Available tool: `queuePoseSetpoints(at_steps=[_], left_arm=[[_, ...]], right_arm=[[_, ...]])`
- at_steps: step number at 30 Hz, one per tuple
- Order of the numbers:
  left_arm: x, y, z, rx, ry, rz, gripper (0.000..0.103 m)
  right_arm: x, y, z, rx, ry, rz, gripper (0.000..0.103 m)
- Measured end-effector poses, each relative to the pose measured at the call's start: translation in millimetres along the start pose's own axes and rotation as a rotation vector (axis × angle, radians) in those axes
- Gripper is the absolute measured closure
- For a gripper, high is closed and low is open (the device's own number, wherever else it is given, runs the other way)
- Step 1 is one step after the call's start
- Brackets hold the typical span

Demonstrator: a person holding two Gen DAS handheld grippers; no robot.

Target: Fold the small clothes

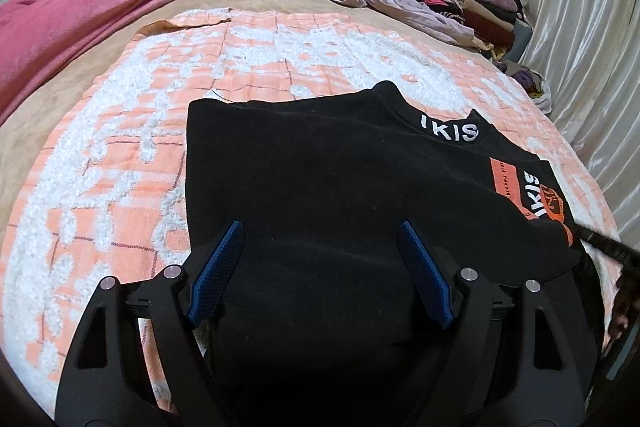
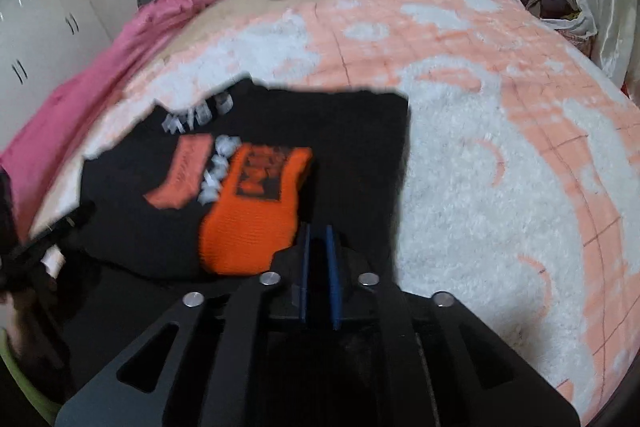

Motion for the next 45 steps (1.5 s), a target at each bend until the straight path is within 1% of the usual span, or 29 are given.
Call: queuePoseSetpoints(at_steps=[1, 2, 4, 6, 8, 10, 12, 14, 16, 19, 21, 23, 24, 25, 26, 27, 29, 30, 31, 32, 33, 34, 37, 39, 41, 42, 45], left_arm=[[-1.5, 0.0, 1.0, 0.003, 0.001, 0.005, 0.031], [-3.8, -0.2, 1.8, 0.005, 0.001, 0.010, 0.031], [-9.6, 0.3, 4.2, 0.012, -0.005, 0.028, 0.031], [-18.8, 1.9, 9.8, 0.038, -0.009, 0.061, 0.031], [-26.2, 3.7, 17.4, 0.084, 0.002, 0.087, 0.031], [-29.6, 4.1, 25.0, 0.119, -0.003, 0.100, 0.031], [-26.7, 3.0, 29.6, 0.130, -0.023, 0.083, 0.031], [-17.5, -1.0, 29.6, 0.126, -0.018, 0.043, 0.031], [-5.5, -6.3, 24.7, 0.111, -0.003, -0.007, 0.031], [-3.1, -9.0, 21.1, 0.098, -0.005, -0.017, 0.031], [-5.1, -9.2, 20.9, 0.095, -0.006, -0.011, 0.031], [-6.3, -10.2, 19.2, 0.088, -0.009, -0.007, 0.030], [-6.6, -9.9, 18.8, 0.087, -0.009, -0.005, 0.030], [-7.5, -9.6, 19.1, 0.089, -0.010, -0.001, 0.030], [-8.1, -9.5, 19.6, 0.090, -0.009, 0.001, 0.030], [-8.8, -9.5, 20.1, 0.093, -0.009, 0.004, 0.030], [-9.2, -9.7, 20.8, 0.093, -0.015, 0.009, 0.030], [-8.9, -9.6, 21.1, 0.093, -0.017, 0.008, 0.030], [-8.2, -9.9, 20.9, 0.093, -0.021, 0.005, 0.029], [-8.0, -10.0, 20.9, 0.093, -0.021, 0.004, 0.029], [-8.2, -9.8, 21.2, 0.095, -0.022, 0.005, 0.029], [-8.7, -9.6, 21.9, 0.097, -0.024, 0.007, 0.029], [-11.0, -8.7, 25.6, 0.107, -0.037, 0.016, 0.029], [-10.2, -8.9, 27.9, 0.119, -0.036, 0.013, 0.029], [-6.3, -10.2, 29.1, 0.125, -0.027, -0.002, 0.029], [-4.1, -11.5, 28.9, 0.126, -0.020, -0.013, 0.029], [0.2, -13.4, 27.6, 0.125, -0.012, -0.030, 0.029]], right_arm=[[-3.7, 4.4, 1.2, 0.016, 0.009, 0.018, 0.084], [-6.3, 9.7, 2.7, 0.037, 0.024, 0.029, 0.083], [-4.7, 21.7, 2.1, 0.085, 0.069, 0.023, 0.082], [1.7, 32.7, -4.0, 0.094, 0.101, 0.011, 0.082], [13.1, 41.3, -11.4, 0.081, 0.099, -0.010, 0.077], [29.9, 44.8, -18.2, 0.062, 0.098, -0.054, 0.062], [44.3, 42.7, -23.7, 0.033, 0.064, -0.083, 0.061], [47.0, 39.9, -28.5, 0.004, 0.036, -0.068, 0.065], [43.5, 39.1, -32.0, -0.036, 0.012, -0.039, 0.081], [42.5, 39.2, -25.8, -0.023, 0.019, -0.028, 0.092], [42.4, 40.1, -20.8, -0.015, 0.020, -0.031, 0.093], [39.7, 41.9, -15.3, -0.007, -0.016, -0.018, 0.092], [37.9, 43.2, -10.7, 0.005, -0.025, 0.000, 0.081], [38.9, 43.1, -7.4, 0.020, -0.013, -0.004, 0.070], [42.0, 42.6, -5.3, 0.043, 0.027, -0.023, 0.069], [43.2, 41.7, -4.8, 0.055, 0.044, -0.030, 0.069], [44.9, 40.8, -8.3, 0.056, 0.078, -0.042, 0.070], [46.5, 39.8, -13.0, 0.047, 0.094, -0.050, 0.075], [47.5, 38.7, -16.4, 0.036, 0.094, -0.054, 0.077], [48.1, 37.6, -20.2, 0.017, 0.071, -0.044, 0.079], [46.2, 36.6, -23.0, 0.008, 0.071, -0.034, 0.092], [43.8, 36.6, -25.0, 0.009, 0.088, -0.025, 0.093], [29.2, 38.0, -28.7, -0.024, 0.073, 0.036, 0.094], [17.4, 42.8, -28.8, -0.040, 0.041, 0.089, 0.094], [14.1, 46.6, -29.4, -0.070, -0.011, 0.113, 0.094], [17.9, 47.3, -30.7, -0.102, -0.060, 0.110, 0.094], [39.3, 42.2, -36.4, -0.166, -0.140, 0.064, 0.093]])
Point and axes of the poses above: each gripper's, at about its wrist camera, not at the fingertips, and x roughly the way its jaws point, z to its right, y to its top, the point moved 4 cm from there along x, roughly the way its jaws point, and after that the axes turned 10 degrees about -y, right-handed, at the moved point
